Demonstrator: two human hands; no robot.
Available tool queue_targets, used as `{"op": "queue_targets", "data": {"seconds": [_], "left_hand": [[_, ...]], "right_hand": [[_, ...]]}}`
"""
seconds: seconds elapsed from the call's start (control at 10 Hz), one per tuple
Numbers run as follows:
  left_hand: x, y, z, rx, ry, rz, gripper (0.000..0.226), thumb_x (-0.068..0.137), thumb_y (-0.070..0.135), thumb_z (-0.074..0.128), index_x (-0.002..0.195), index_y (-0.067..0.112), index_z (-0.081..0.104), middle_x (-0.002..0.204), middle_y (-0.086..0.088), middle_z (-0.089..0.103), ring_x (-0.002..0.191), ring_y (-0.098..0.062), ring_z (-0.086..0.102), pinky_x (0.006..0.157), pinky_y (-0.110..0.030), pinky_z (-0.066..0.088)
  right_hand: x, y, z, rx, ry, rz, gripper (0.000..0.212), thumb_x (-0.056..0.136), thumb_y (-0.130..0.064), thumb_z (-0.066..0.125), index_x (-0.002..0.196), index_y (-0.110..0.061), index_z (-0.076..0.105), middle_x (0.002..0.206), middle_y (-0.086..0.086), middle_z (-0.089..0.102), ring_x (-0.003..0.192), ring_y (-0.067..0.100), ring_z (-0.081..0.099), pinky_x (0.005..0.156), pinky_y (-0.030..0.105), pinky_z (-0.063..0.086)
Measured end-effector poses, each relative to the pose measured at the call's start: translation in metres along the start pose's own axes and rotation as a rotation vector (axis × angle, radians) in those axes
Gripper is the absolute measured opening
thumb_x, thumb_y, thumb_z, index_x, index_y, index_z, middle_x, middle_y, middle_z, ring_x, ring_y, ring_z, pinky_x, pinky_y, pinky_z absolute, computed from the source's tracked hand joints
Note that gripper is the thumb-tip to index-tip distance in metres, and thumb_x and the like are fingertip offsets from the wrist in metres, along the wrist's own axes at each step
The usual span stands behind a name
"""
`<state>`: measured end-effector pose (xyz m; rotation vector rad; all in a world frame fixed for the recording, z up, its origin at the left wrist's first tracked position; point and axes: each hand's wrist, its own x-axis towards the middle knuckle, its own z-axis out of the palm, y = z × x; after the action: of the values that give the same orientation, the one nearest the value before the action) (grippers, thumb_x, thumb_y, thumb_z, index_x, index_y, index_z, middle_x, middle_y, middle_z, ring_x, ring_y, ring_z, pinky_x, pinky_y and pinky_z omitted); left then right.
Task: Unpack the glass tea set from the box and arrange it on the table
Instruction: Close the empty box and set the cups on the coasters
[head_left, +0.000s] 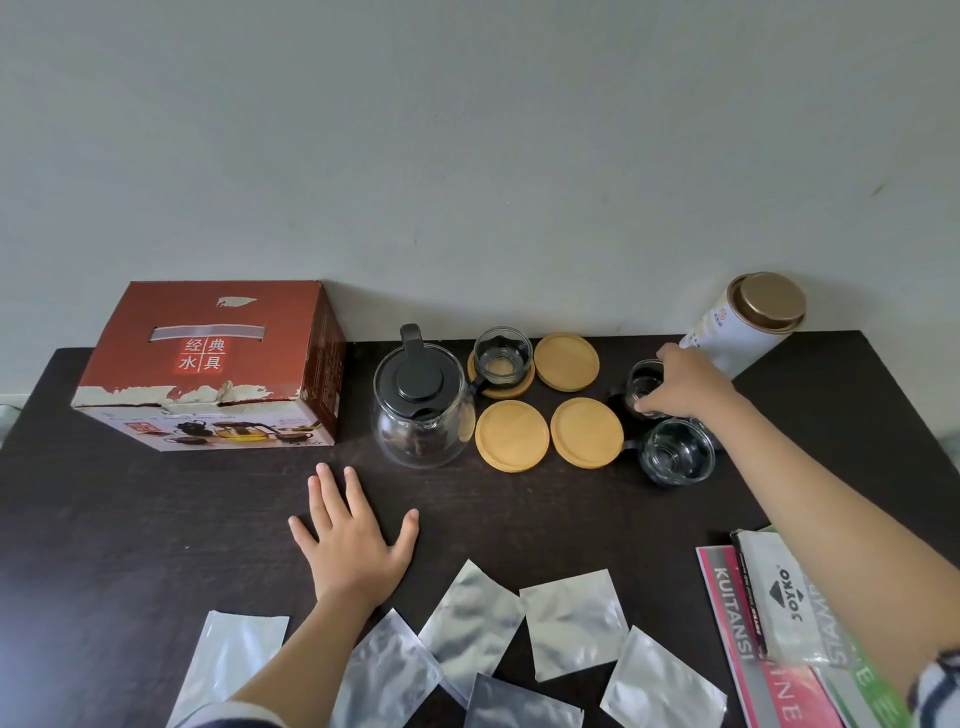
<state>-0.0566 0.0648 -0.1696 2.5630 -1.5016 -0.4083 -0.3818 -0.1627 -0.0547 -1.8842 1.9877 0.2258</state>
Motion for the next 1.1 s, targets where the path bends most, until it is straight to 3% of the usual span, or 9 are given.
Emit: {"op": "queue_targets", "data": {"seconds": [0.3, 0.6, 0.9, 1.1], "left_hand": [[0.000, 0.000, 0.000, 0.005, 0.000, 0.001, 0.100, 0.075, 0.075, 0.021, 0.150, 0.008, 0.018, 0.159, -0.015, 0.000, 0.147, -0.029, -0.004, 0.111, -0.061, 0.009], [-0.001, 0.000, -0.001, 0.004, -0.005, -0.001, 0.100, 0.075, 0.075, 0.023, 0.149, 0.007, 0.019, 0.159, -0.015, 0.001, 0.147, -0.030, -0.004, 0.111, -0.061, 0.010], [0.000, -0.001, 0.001, 0.003, 0.003, -0.003, 0.100, 0.075, 0.074, 0.024, 0.149, 0.007, 0.021, 0.159, -0.016, 0.003, 0.147, -0.030, -0.002, 0.110, -0.062, 0.011], [0.000, -0.001, 0.001, 0.017, -0.001, 0.001, 0.100, 0.075, 0.075, 0.021, 0.149, 0.007, 0.019, 0.159, -0.015, 0.001, 0.147, -0.030, -0.004, 0.111, -0.062, 0.011]], "right_hand": [[0.009, -0.025, -0.007, 0.160, 0.093, -0.154, 0.084, 0.064, -0.021, 0.081, 0.137, -0.009, 0.040, 0.132, 0.015, 0.041, 0.119, 0.033, 0.045, 0.092, 0.039, 0.045], [0.027, -0.067, 0.003, 0.267, 0.066, -0.319, 0.081, 0.068, -0.008, 0.078, 0.139, -0.010, 0.040, 0.136, 0.011, 0.043, 0.125, 0.028, 0.043, 0.098, 0.034, 0.040], [0.023, -0.063, 0.025, 0.410, 0.078, -0.329, 0.083, 0.070, -0.003, 0.076, 0.142, -0.012, 0.037, 0.143, 0.005, 0.041, 0.131, 0.022, 0.041, 0.096, 0.024, 0.035], [-0.033, -0.031, 0.038, 0.482, 0.241, -0.274, 0.077, 0.075, -0.014, 0.078, 0.142, -0.015, 0.039, 0.149, 0.006, 0.035, 0.138, 0.021, 0.031, 0.106, 0.027, 0.025]]}}
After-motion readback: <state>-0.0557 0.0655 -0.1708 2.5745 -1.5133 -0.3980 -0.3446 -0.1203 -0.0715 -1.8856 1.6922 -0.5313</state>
